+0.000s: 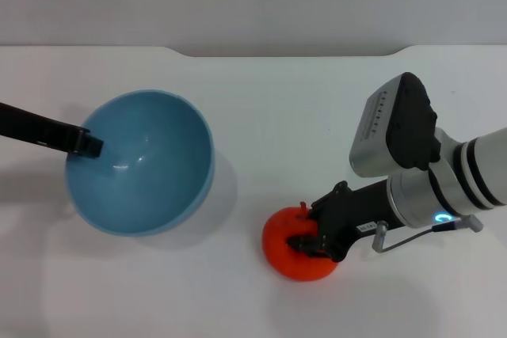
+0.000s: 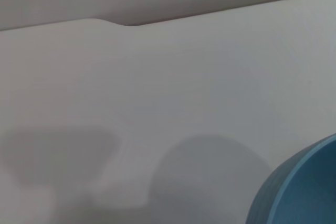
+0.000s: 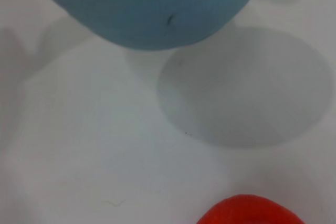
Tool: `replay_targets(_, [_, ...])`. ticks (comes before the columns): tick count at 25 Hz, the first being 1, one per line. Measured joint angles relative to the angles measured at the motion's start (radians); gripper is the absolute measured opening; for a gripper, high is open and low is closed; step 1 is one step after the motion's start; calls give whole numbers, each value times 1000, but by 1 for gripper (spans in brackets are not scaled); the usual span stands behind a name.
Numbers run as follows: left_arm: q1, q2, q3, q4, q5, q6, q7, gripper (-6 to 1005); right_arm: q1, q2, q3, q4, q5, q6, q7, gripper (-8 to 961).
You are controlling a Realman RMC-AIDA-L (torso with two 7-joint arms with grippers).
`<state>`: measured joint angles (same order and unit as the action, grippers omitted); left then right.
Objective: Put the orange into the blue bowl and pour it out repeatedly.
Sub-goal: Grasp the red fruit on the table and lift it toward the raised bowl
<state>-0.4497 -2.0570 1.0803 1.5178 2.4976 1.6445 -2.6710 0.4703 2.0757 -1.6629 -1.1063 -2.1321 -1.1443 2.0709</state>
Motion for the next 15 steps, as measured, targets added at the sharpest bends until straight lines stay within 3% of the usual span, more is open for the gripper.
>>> replay_targets(3, [-7,0,13,-6,0,1,-1,0,-6,-1,8,-6,0,-2,-1,293])
replay_targets(9, [-11,0,44,-12,0,-3,-10,0,-33,0,58,-33,0,-13,-4,199])
replay_targets(15, [-24,-1,111,-14,6,-5,-20,-1,-128,-1,229,-200,0,-68,-13,140])
